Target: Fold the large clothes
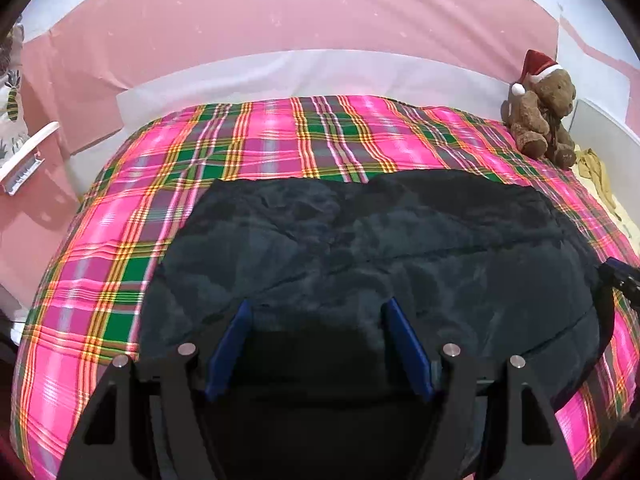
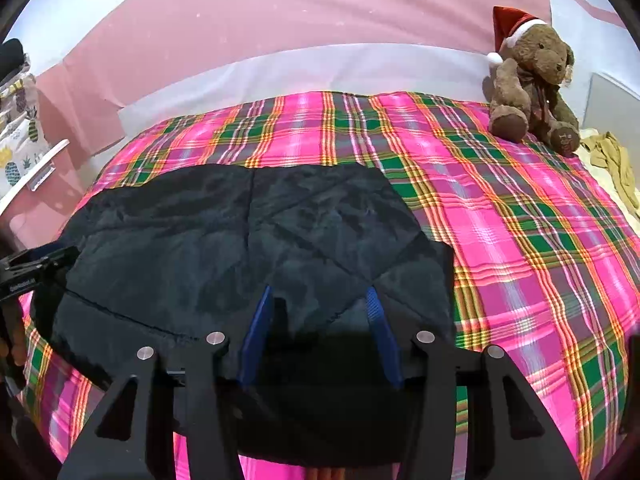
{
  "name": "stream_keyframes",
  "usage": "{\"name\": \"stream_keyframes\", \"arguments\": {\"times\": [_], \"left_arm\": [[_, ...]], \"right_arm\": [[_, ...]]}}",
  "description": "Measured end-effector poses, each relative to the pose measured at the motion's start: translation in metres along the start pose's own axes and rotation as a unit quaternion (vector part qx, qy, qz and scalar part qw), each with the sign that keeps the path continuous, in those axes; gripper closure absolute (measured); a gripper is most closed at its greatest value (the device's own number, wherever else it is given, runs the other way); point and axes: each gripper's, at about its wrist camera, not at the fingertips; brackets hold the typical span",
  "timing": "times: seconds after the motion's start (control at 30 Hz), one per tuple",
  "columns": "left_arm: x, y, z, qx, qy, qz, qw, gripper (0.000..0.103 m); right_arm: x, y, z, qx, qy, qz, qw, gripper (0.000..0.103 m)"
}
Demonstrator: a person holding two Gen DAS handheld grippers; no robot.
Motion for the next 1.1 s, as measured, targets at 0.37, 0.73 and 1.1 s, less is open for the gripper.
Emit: {"name": "stream_keyframes", "arguments": {"times": [0.37, 0.73, 1.1], "left_arm": [[0.004, 0.000, -0.034, -0.008, 0.036, -0.005, 0.9993, 0.030], [0.019, -0.001, -0.094, -0.063, 0.020, -0.027, 0.9974, 0.030], [0.063, 0.001, -0.127, -0.086, -0.100, -0.096, 0.9866, 0.018]], "right_arm": [[0.004, -0.008, 0.022, 0.009, -0.016, -0.009, 1.000, 0.050], [0.019, -0.025, 0.052, 0.034, -0.020, -0.037, 0.999, 0.046], [0.053, -0.044, 0.098, 0.143, 0.078, -0.065, 0.985, 0.028]]}}
Point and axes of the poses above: each gripper's, at about its wrist camera, not at the fingertips, and x roughly the way its jaws point, z to its right, y to its top, and after that the axes turned 8 degrees about -x, right-handed
